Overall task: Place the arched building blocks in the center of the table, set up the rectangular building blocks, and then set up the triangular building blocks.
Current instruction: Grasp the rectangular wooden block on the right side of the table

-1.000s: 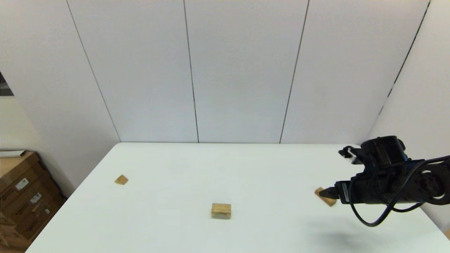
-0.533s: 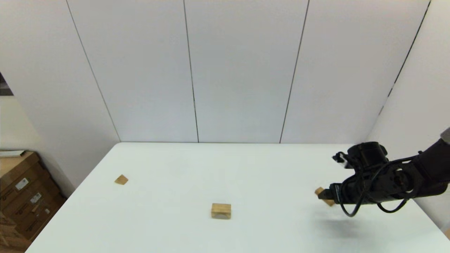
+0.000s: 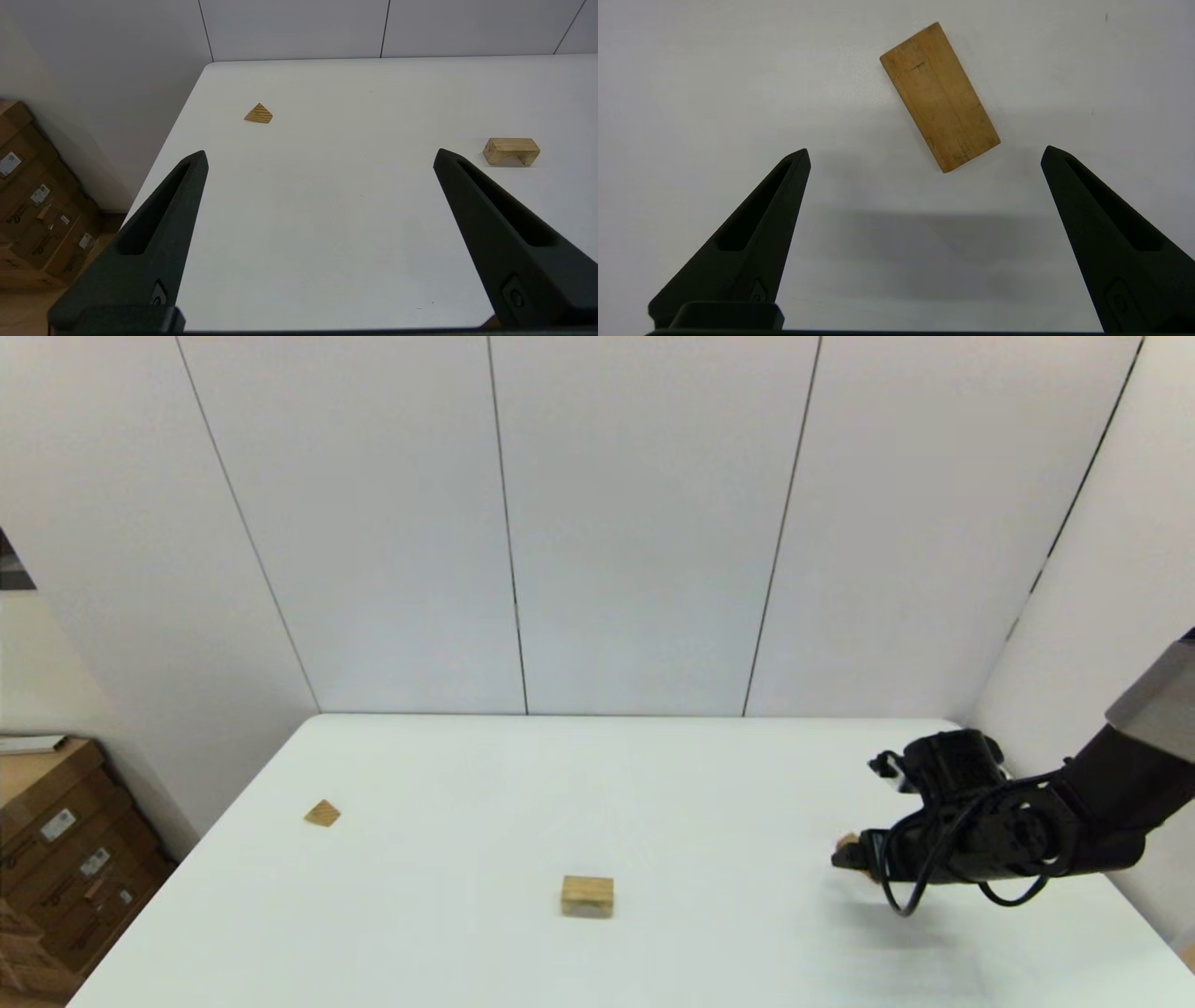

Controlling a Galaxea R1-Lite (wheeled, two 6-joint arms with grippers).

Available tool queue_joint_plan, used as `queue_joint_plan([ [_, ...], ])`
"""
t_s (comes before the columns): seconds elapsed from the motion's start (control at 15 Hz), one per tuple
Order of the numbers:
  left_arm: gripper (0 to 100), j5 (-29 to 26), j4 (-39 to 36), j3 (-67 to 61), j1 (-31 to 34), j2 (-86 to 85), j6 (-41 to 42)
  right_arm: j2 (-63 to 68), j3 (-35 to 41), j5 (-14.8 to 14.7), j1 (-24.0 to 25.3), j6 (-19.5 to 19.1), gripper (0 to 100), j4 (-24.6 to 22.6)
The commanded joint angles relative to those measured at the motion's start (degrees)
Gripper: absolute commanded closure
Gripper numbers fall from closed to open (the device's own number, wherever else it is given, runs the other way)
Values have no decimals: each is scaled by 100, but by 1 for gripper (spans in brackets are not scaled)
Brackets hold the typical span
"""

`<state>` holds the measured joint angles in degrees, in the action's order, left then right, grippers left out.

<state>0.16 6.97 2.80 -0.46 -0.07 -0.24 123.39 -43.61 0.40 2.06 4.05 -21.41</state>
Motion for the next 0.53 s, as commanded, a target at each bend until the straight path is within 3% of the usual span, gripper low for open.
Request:
queue_joint_plan([
  [0.07,0,2,6,1,2,7,-2,264,10,-14,5,-9,0,-311],
  [0.2,0,2,6,1,2,7,-2,308,45,-49,-4,0,0,-593],
  [0.53,0,2,6,1,2,7,-2,343,19,-93,-13,0,0,-628],
])
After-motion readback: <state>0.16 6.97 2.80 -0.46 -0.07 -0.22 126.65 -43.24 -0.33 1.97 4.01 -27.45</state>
